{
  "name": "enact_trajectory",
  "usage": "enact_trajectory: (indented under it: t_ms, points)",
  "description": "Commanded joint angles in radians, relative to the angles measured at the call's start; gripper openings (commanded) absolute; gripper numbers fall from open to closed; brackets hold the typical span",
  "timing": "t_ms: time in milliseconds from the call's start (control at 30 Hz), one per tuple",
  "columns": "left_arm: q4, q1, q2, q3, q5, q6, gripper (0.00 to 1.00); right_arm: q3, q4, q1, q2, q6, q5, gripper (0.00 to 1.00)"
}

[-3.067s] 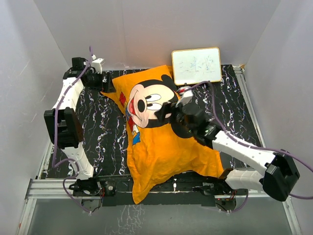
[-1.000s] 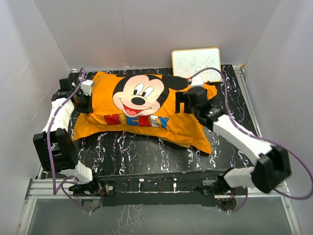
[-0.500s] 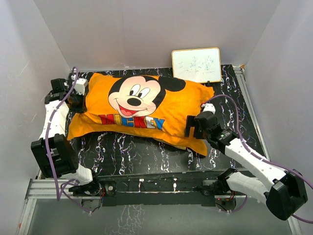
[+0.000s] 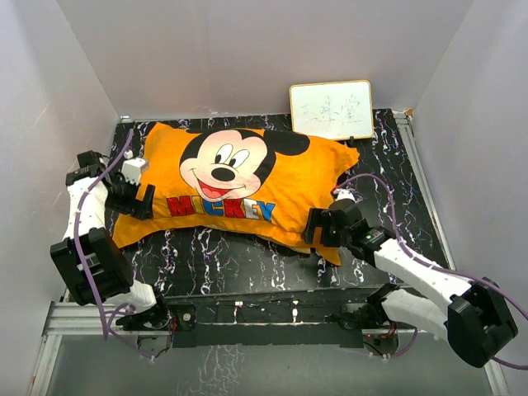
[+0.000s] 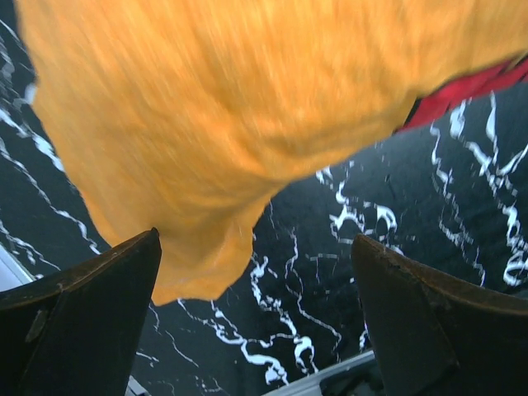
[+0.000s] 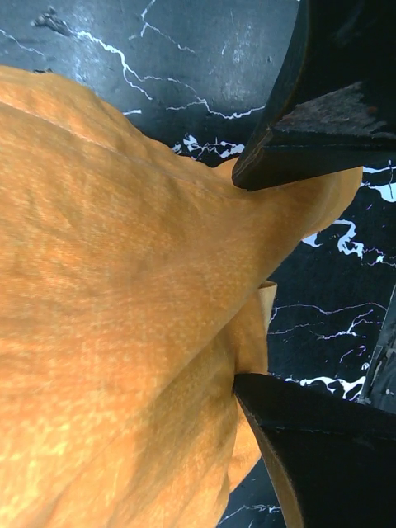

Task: Remove the pillowcase from the pillow

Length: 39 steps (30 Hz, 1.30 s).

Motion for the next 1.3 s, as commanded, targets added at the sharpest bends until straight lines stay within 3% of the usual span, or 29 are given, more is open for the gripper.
enact_trajectory:
  t_ms: [0, 133, 367, 467, 600, 667, 767, 933, 1133, 1267]
  points:
    - [-0.079, 0.04, 0.022, -0.076, -0.023, 0.172, 0.97, -0.009, 0.101, 0.007, 0.029, 0.007, -0.018, 0.97]
    - [0.073, 0.041, 0.072, -0.135, -0.03, 0.157, 0.97, 0.003, 0.137, 0.007, 0.094, -0.023, 0.018, 0.92]
    - [0.273, 0.036, 0.149, -0.135, 0.1, 0.044, 0.91, 0.023, 0.171, 0.007, 0.084, -0.038, 0.065, 0.53]
    - [0.272, 0.031, 0.195, -0.1, 0.097, 0.006, 0.73, 0.045, 0.162, 0.007, 0.053, -0.041, 0.071, 0.37]
    - [0.192, 0.032, 0.17, -0.059, 0.142, 0.021, 0.36, 0.101, 0.102, 0.007, -0.006, -0.069, 0.083, 0.24]
    - [0.143, 0.031, 0.124, -0.032, 0.183, 0.016, 0.16, 0.141, 0.066, 0.007, -0.037, -0.088, 0.109, 0.1]
    - [0.088, 0.033, 0.034, 0.014, 0.226, -0.029, 0.0, 0.222, 0.013, 0.007, -0.062, -0.118, 0.128, 0.08]
    - [0.073, 0.034, -0.092, 0.099, 0.233, -0.142, 0.0, 0.357, -0.042, 0.031, -0.077, -0.155, 0.136, 0.08]
    - [-0.151, 0.045, -0.056, 0.49, 0.308, -0.26, 0.0, 0.604, -0.138, 0.116, -0.102, -0.153, 0.238, 0.08]
    - [-0.161, 0.047, -0.048, 0.738, 0.322, -0.368, 0.0, 0.778, -0.208, 0.123, -0.103, -0.148, 0.212, 0.08]
